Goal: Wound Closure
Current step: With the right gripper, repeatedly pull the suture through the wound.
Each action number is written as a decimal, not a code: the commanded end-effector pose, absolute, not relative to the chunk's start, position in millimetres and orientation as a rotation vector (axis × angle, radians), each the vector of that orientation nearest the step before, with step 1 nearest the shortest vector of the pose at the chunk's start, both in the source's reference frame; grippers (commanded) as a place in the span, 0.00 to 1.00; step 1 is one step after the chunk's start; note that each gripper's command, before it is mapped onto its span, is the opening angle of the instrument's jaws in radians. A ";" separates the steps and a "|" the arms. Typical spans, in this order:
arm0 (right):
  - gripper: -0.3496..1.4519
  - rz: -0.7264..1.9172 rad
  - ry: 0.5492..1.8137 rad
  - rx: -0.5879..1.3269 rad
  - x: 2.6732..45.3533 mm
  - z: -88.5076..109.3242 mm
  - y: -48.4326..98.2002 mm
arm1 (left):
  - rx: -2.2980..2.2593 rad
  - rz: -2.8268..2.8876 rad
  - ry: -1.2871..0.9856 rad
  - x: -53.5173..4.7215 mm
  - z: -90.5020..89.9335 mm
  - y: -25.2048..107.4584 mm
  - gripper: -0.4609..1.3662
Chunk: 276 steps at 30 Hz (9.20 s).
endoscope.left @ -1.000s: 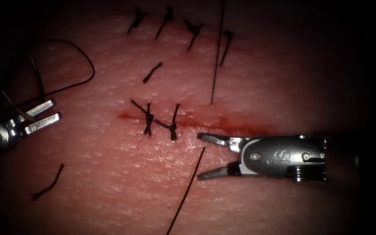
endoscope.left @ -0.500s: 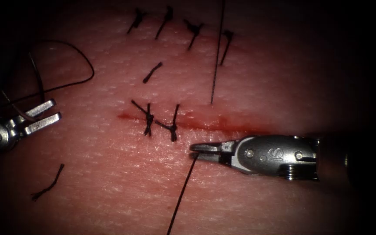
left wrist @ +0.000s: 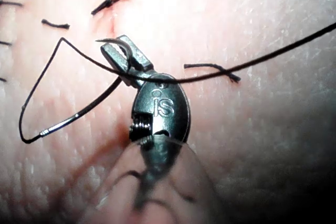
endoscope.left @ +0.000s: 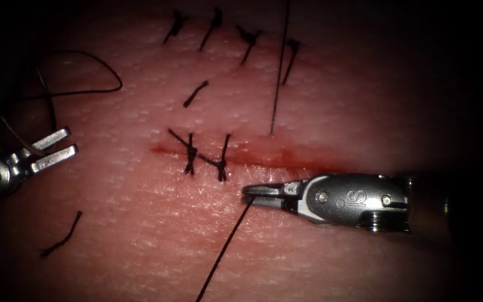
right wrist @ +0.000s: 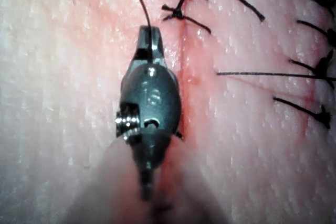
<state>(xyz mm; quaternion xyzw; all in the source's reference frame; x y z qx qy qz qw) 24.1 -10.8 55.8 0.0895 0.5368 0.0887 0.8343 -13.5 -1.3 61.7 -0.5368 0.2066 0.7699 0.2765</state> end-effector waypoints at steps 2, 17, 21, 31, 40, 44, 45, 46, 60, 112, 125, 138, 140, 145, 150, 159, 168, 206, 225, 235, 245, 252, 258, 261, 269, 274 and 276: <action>0.00 0.196 1.129 0.202 24.1 55.5 -11.6 | -1.447 2.073 0.546 -13.5 61.7 -1.3 0.06; 0.00 0.155 1.108 0.282 24.6 51.1 -16.9 | -1.447 2.073 0.548 -13.6 61.8 -1.3 0.06; 0.00 0.140 1.117 0.305 24.4 50.0 -17.7 | -1.449 2.073 0.547 -13.7 61.9 -1.3 0.06; 0.00 0.100 1.120 0.336 24.7 47.5 -21.5 | -1.454 2.074 0.544 -14.0 61.9 -1.4 0.06; 0.00 0.090 1.122 0.358 25.1 45.6 -24.0 | -1.454 2.074 0.544 -14.0 61.9 -1.4 0.06; 0.00 0.086 1.121 0.374 25.6 44.6 -25.4 | -1.454 2.074 0.544 -14.0 61.9 -1.4 0.06; 0.00 0.083 1.122 0.377 25.7 44.3 -25.8 | -1.454 2.074 0.544 -14.0 61.9 -1.4 0.06; 0.00 0.083 1.123 0.377 25.7 44.2 -25.9 | -1.454 2.074 0.544 -14.0 61.9 -1.4 0.06; 0.00 0.098 1.094 0.449 27.0 42.1 -28.2 | -1.454 2.074 0.544 -14.0 61.8 -1.4 0.06; 0.84 0.157 1.162 0.091 21.0 53.9 -10.3 | -1.458 2.075 0.541 -14.2 61.8 -1.4 0.06; 0.79 0.130 1.171 0.091 23.5 55.2 -10.5 | -1.457 2.075 0.541 -14.2 61.7 -1.4 0.06; 0.00 0.101 1.172 0.113 23.9 55.7 -10.8 | -1.458 2.075 0.540 -14.2 61.7 -1.4 0.06; 0.00 0.102 1.172 0.115 23.9 55.7 -10.6 | -1.457 2.075 0.540 -14.2 61.7 -1.4 0.06; 0.00 0.102 1.170 0.117 23.9 55.5 -10.6 | -1.458 2.075 0.540 -14.2 61.7 -1.4 0.06; 0.00 0.106 1.168 0.132 24.0 55.0 -11.4 | -1.457 2.075 0.540 -14.2 61.6 -1.4 0.06; 0.00 0.114 1.162 0.164 24.2 53.5 -12.6 | -1.457 2.075 0.539 -14.2 61.6 -1.5 0.06; 0.00 0.085 1.146 0.205 24.3 52.0 -15.9 | -1.457 2.075 0.539 -14.2 61.6 -1.5 0.06; 0.00 0.014 1.166 0.329 27.9 41.9 -30.6 | -1.464 2.077 0.535 -14.5 61.6 -1.5 0.06; 0.91 0.046 1.134 0.314 28.3 40.4 -31.2 | -1.465 2.077 0.534 -14.4 61.6 -1.5 0.06; 0.93 0.122 1.147 0.210 20.0 40.2 -25.7 | -1.468 2.078 0.535 -14.5 61.9 -1.6 0.06; 0.90 0.205 1.145 0.099 13.5 41.1 -19.2 | -1.468 2.078 0.536 -14.6 62.0 -1.6 0.06; 0.92 0.234 1.109 0.037 14.1 45.2 -14.9 | -1.464 2.077 0.540 -14.8 62.0 -1.6 0.06; 0.95 0.229 1.084 0.010 16.0 49.2 -12.4 | -1.463 2.072 0.536 -15.1 61.9 -1.6 0.06; 0.94 0.211 1.085 0.015 17.2 50.5 -12.2 | -1.463 2.072 0.536 -15.6 62.3 -1.3 0.06; 0.92 0.153 1.099 0.012 19.8 51.2 -12.1 | -1.471 2.166 0.617 -18.2 64.1 1.1 0.06; 0.91 0.142 1.091 0.010 20.3 51.3 -11.9 | -1.483 2.237 0.680 -19.7 64.7 2.4 0.06; 0.91 0.138 1.087 0.007 20.6 51.3 -11.9 | -1.482 2.264 0.704 -20.2 64.8 3.2 0.06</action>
